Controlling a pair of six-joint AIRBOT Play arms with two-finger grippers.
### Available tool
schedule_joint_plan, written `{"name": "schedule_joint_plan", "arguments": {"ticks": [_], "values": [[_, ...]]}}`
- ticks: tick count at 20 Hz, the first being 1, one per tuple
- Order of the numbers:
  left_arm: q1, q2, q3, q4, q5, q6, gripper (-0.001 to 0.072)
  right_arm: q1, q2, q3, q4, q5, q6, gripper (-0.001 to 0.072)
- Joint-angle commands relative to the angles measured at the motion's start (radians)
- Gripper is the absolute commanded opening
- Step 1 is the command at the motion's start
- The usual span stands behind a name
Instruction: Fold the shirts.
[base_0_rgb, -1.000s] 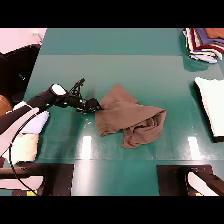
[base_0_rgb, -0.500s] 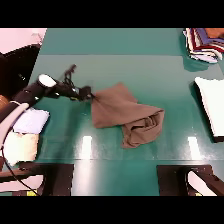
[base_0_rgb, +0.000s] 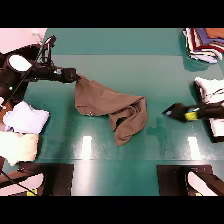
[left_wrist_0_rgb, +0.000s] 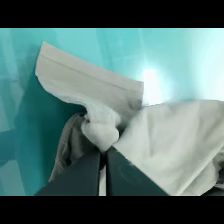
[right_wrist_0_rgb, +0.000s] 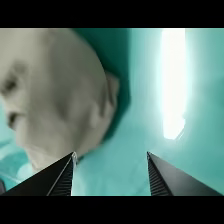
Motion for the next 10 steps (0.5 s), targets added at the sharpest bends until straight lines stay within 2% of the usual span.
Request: {"name": "schedule_joint_plan", "arguments": {"ticks": [1,5,6,7,8,10], "values": [[0.003,0.004,0.009,0.019,-0.006,-0.002,0.0026,0.162,-0.124,-0.175,0.163,-0.221,-0.057,0.0502],[0.004,0.004,0.009,0.019,-0.007,-0.002,0.0026,0.286,-0.290,-0.096,0.204,-0.312,-0.061,0.0501],[0.003,0.004,0.009,0.019,-0.008,-0.001,0.0026,0.302,-0.320,-0.067,0.203,-0.312,-0.061,0.0471],[0.003,0.004,0.009,0.019,-0.008,-0.002,0.0026,0.315,-0.348,-0.035,0.201,-0.313,-0.062,0.0371],[0.004,0.004,0.009,0.019,-0.009,-0.002,0.0026,0.325,-0.366,-0.007,0.199,-0.315,-0.070,0.0300],[0.004,0.005,0.009,0.019,-0.014,-0.002,0.0026,0.329,-0.375,0.042,0.193,-0.316,-0.105,0.0010]]}}
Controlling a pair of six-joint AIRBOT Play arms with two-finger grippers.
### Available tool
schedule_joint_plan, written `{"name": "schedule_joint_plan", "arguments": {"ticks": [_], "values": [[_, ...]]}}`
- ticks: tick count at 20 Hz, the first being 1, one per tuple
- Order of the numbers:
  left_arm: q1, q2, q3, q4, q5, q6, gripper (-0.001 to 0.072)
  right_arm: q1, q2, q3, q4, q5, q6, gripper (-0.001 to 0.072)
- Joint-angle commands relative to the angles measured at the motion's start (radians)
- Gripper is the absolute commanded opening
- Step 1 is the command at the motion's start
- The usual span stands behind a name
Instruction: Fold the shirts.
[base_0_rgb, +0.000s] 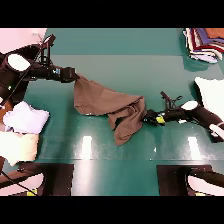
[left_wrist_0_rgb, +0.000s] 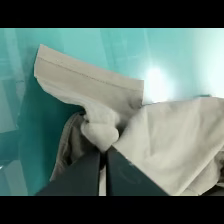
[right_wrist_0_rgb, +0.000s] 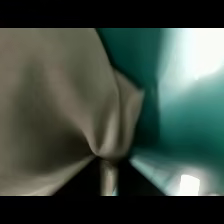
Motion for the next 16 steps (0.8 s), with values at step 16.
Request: {"name": "schedule_joint_plan", "arguments": {"ticks": [16], "values": [[0.001,0.444,0.616,0.100,-0.078,-0.001,0.0025,-0.378,0.568,0.726,-0.226,0.310,-0.009,0.0012]]}}
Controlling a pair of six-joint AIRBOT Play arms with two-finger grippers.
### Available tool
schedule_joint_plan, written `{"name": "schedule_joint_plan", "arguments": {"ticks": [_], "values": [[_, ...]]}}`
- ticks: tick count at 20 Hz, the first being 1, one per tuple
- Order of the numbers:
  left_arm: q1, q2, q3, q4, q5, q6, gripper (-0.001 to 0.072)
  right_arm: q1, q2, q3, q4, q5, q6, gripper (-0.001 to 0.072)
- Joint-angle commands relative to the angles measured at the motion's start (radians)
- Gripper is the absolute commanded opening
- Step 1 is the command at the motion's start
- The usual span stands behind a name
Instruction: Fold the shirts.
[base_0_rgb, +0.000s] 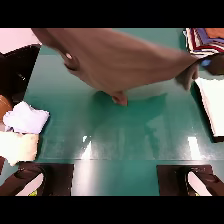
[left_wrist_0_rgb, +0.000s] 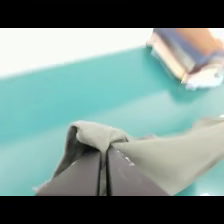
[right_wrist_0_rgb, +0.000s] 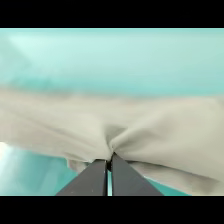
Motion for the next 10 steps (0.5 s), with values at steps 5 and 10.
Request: {"name": "schedule_joint_plan", "arguments": {"ticks": [5,10], "values": [[0.001,0.080,0.291,0.013,-0.006,-0.015,0.0025,-0.189,0.137,0.246,-0.011,0.240,0.005,0.0012],[0.001,-0.010,0.240,0.255,-0.058,-0.060,0.0025,-0.222,0.101,0.223,-0.010,0.334,0.112,0.0012]]}}
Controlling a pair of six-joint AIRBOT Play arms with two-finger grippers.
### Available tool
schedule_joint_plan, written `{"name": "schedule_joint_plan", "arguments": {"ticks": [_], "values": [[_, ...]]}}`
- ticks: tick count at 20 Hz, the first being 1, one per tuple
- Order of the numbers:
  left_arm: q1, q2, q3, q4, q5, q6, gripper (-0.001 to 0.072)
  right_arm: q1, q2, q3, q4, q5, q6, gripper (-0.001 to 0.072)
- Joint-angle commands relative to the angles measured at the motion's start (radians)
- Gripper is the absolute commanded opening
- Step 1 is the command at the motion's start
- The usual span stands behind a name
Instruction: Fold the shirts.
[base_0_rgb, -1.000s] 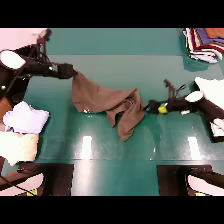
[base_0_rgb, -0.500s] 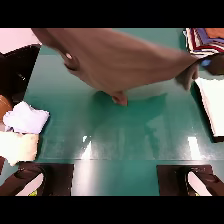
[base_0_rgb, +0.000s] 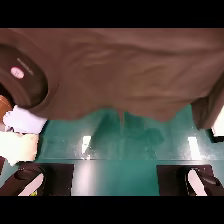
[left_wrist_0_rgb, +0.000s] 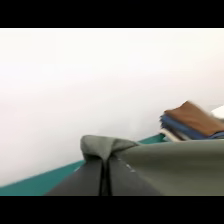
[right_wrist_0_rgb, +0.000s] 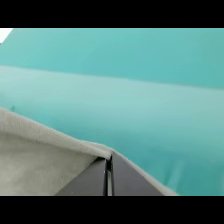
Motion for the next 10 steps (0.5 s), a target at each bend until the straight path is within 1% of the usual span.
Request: {"name": "schedule_joint_plan", "arguments": {"ticks": [1,2,5,6,8,10], "values": [[0.002,-0.096,-0.045,0.193,-0.066,-0.042,0.0025,-0.005,-0.042,-0.051,-0.010,0.079,0.089,0.0012],[0.002,-0.153,-0.082,0.218,-0.103,-0.042,0.0025,0.018,-0.069,-0.101,-0.011,0.077,0.101,0.0012],[0.002,-0.342,-0.201,0.216,-0.173,-0.042,0.0026,0.117,-0.204,-0.279,-0.012,0.049,0.116,0.0012],[0.002,-0.407,-0.239,0.215,-0.175,-0.042,0.0026,0.151,-0.266,-0.337,-0.013,0.012,0.115,0.0012],[0.002,-0.538,-0.304,0.216,-0.151,-0.042,0.0026,0.210,-0.394,-0.405,-0.045,-0.117,0.095,0.0012],[0.002,-0.648,-0.312,0.216,-0.111,-0.042,0.0026,0.249,-0.514,-0.399,-0.054,-0.245,0.063,0.0012]]}}
